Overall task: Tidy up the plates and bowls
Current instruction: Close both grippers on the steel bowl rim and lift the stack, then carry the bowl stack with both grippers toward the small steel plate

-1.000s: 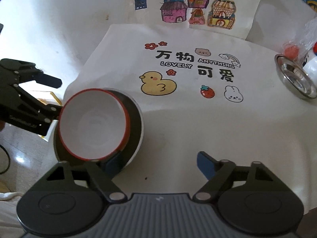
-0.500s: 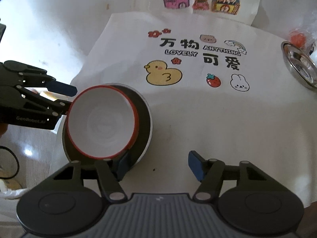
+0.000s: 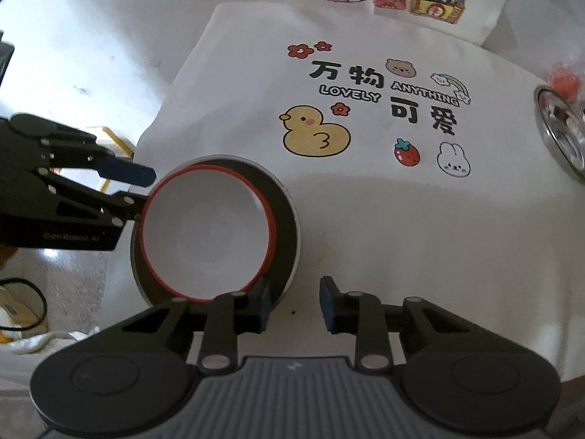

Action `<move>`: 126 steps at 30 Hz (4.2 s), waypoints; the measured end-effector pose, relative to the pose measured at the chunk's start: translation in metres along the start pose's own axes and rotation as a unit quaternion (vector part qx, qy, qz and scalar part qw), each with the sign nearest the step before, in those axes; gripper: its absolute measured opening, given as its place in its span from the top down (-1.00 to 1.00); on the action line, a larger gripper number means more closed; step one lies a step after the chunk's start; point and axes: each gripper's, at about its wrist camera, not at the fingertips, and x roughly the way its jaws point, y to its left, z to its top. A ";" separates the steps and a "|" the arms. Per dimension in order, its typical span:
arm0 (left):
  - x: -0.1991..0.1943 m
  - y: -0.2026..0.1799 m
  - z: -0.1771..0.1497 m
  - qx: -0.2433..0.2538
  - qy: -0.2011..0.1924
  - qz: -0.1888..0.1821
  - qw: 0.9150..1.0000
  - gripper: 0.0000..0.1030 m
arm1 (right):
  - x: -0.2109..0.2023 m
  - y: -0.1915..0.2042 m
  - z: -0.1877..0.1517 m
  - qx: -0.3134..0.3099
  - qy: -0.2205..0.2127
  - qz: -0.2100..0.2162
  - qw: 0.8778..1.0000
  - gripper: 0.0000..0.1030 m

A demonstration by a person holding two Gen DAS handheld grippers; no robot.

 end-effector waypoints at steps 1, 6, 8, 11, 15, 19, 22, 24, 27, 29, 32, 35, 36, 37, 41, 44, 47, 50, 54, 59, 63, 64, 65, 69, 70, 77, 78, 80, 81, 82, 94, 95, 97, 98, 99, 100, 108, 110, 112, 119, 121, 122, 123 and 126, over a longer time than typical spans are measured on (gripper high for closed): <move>0.000 0.000 -0.001 0.000 -0.001 -0.001 1.000 0.18 | -0.001 -0.001 0.000 0.009 -0.001 0.003 1.000 0.46; 0.001 0.001 0.000 0.001 0.000 -0.009 1.000 0.21 | 0.000 -0.007 -0.001 0.042 0.004 0.013 0.999 0.49; 0.001 0.001 -0.001 0.002 -0.001 -0.013 1.000 0.22 | 0.002 -0.008 0.000 0.048 0.006 0.013 0.999 0.49; 0.002 0.000 0.001 0.006 0.005 -0.016 1.000 0.26 | 0.003 -0.007 0.001 0.055 0.008 0.011 0.998 0.52; 0.005 -0.002 0.005 0.012 0.014 -0.017 1.000 0.34 | 0.004 -0.007 0.000 0.062 0.010 0.014 0.998 0.53; 0.006 -0.002 0.005 0.010 0.013 -0.019 1.000 0.38 | 0.006 -0.014 0.000 0.084 0.017 0.029 0.996 0.56; 0.006 -0.002 0.004 0.005 0.011 -0.021 1.000 0.39 | 0.008 -0.021 0.000 0.113 0.024 0.049 0.992 0.57; 0.006 -0.001 0.004 0.004 0.011 -0.022 1.000 0.40 | 0.010 -0.025 0.000 0.123 0.026 0.053 0.991 0.58; 0.007 -0.002 0.004 0.005 0.012 -0.022 1.000 0.42 | 0.013 -0.026 -0.001 0.130 0.026 0.055 0.990 0.58; 0.007 -0.002 0.004 0.005 0.012 -0.023 1.000 0.43 | 0.014 -0.026 0.000 0.130 0.026 0.053 0.990 0.58; 0.009 -0.001 0.006 0.005 0.016 -0.027 0.999 0.49 | 0.018 -0.026 0.001 0.130 0.029 0.052 0.990 0.58; 0.010 -0.001 0.008 0.006 0.020 -0.028 0.999 0.50 | 0.022 -0.027 0.001 0.134 0.030 0.055 0.989 0.58; 0.010 -0.002 0.008 0.006 0.020 -0.028 0.999 0.50 | 0.022 -0.028 0.001 0.135 0.029 0.057 0.989 0.58; 0.010 -0.002 0.008 0.006 0.021 -0.029 0.999 0.51 | 0.023 -0.030 0.000 0.140 0.027 0.061 0.988 0.58; 0.010 0.000 0.008 0.002 0.019 -0.031 0.999 0.51 | 0.026 -0.035 -0.004 0.153 0.019 0.074 0.985 0.54; 0.011 0.002 0.006 -0.005 0.013 -0.036 0.999 0.51 | 0.026 -0.034 -0.006 0.148 0.013 0.074 0.986 0.54; 0.013 0.003 0.006 -0.011 0.012 -0.037 0.999 0.52 | 0.025 -0.032 -0.006 0.145 0.007 0.072 0.987 0.54; 0.013 0.002 0.006 -0.012 0.011 -0.037 0.999 0.55 | 0.026 -0.035 -0.005 0.152 0.012 0.078 0.985 0.52; 0.013 0.003 0.006 -0.013 0.013 -0.038 0.999 0.55 | 0.028 -0.039 -0.005 0.166 0.019 0.084 0.982 0.47; 0.013 0.003 0.007 -0.012 0.016 -0.038 0.999 0.55 | 0.029 -0.041 -0.008 0.171 0.014 0.094 0.981 0.48; 0.013 0.003 0.008 -0.014 0.018 -0.039 0.999 0.55 | 0.029 -0.040 -0.010 0.178 0.009 0.098 0.979 0.48; 0.013 0.003 0.008 -0.014 0.018 -0.039 0.999 0.55 | 0.030 -0.041 -0.010 0.177 0.007 0.100 0.979 0.50; 0.014 0.004 0.008 -0.014 0.018 -0.039 0.999 0.55 | 0.030 -0.042 -0.011 0.180 0.005 0.107 0.978 0.52; 0.014 0.006 0.007 -0.024 0.016 -0.042 0.999 0.53 | 0.031 -0.045 -0.014 0.200 0.003 0.117 0.973 0.52; 0.014 0.006 0.007 -0.025 0.016 -0.041 0.999 0.52 | 0.031 -0.045 -0.014 0.201 0.002 0.116 0.973 0.56; 0.014 0.007 0.007 -0.026 0.016 -0.042 0.999 0.59 | 0.030 -0.041 -0.017 0.213 -0.014 0.118 0.970 0.80; 0.014 0.006 0.007 -0.025 0.015 -0.042 0.999 0.62 | 0.031 -0.044 -0.020 0.224 -0.019 0.125 0.966 0.80; 0.013 0.002 0.006 -0.019 0.011 -0.044 0.999 0.81 | 0.032 -0.048 -0.024 0.239 -0.027 0.138 0.961 0.79; 0.013 0.000 0.006 -0.016 0.009 -0.042 0.999 0.82 | 0.033 -0.050 -0.025 0.243 -0.031 0.141 0.959 0.79; 0.013 -0.001 0.006 -0.014 0.006 -0.040 0.999 0.82 | 0.033 -0.050 -0.027 0.249 -0.034 0.144 0.957 0.79; 0.015 0.006 0.010 -0.042 0.006 -0.051 0.998 0.85 | 0.034 -0.054 -0.038 0.295 -0.032 0.144 0.944 0.80; 0.015 0.006 0.011 -0.045 0.006 -0.051 0.998 0.87 | 0.033 -0.054 -0.039 0.298 -0.031 0.144 0.943 0.80; 0.015 0.004 0.013 -0.046 0.004 -0.050 0.998 0.88 | 0.033 -0.056 -0.041 0.302 -0.026 0.141 0.942 0.80; 0.015 0.003 0.014 -0.045 0.004 -0.049 0.998 0.89 | 0.033 -0.057 -0.042 0.303 -0.026 0.140 0.942 0.80; 0.015 0.001 0.015 -0.044 0.005 -0.048 0.998 0.89 | 0.032 -0.058 -0.044 0.306 -0.026 0.139 0.941 0.80; 0.015 -0.002 0.016 -0.040 0.006 -0.047 0.998 0.89 | 0.032 -0.059 -0.045 0.308 -0.027 0.138 0.941 0.80; 0.019 -0.015 0.024 -0.034 0.010 -0.050 0.998 0.89 | 0.026 -0.066 -0.050 0.317 -0.035 0.133 0.938 0.80; 0.020 -0.018 0.026 -0.032 0.010 -0.051 0.998 0.89 | 0.023 -0.069 -0.051 0.320 -0.040 0.132 0.937 0.80; 0.019 -0.021 0.028 -0.028 0.006 -0.051 0.998 0.89 | 0.021 -0.072 -0.052 0.323 -0.043 0.132 0.936 0.80; 0.017 -0.031 0.039 -0.019 -0.007 -0.056 0.998 0.89 | 0.011 -0.088 -0.053 0.331 -0.055 0.126 0.933 0.80; 0.018 -0.035 0.043 -0.017 -0.009 -0.058 0.998 0.89 | 0.010 -0.094 -0.054 0.336 -0.059 0.126 0.932 0.80; 0.018 -0.037 0.045 -0.017 -0.009 -0.059 0.998 0.89 | 0.009 -0.096 -0.055 0.337 -0.061 0.125 0.931 0.80; 0.019 -0.039 0.048 -0.018 -0.010 -0.061 0.998 0.89 | 0.009 -0.100 -0.056 0.339 -0.064 0.124 0.930 0.80; 0.021 -0.045 0.053 -0.020 -0.014 -0.063 0.998 0.89 | 0.009 -0.110 -0.058 0.347 -0.068 0.124 0.927 0.80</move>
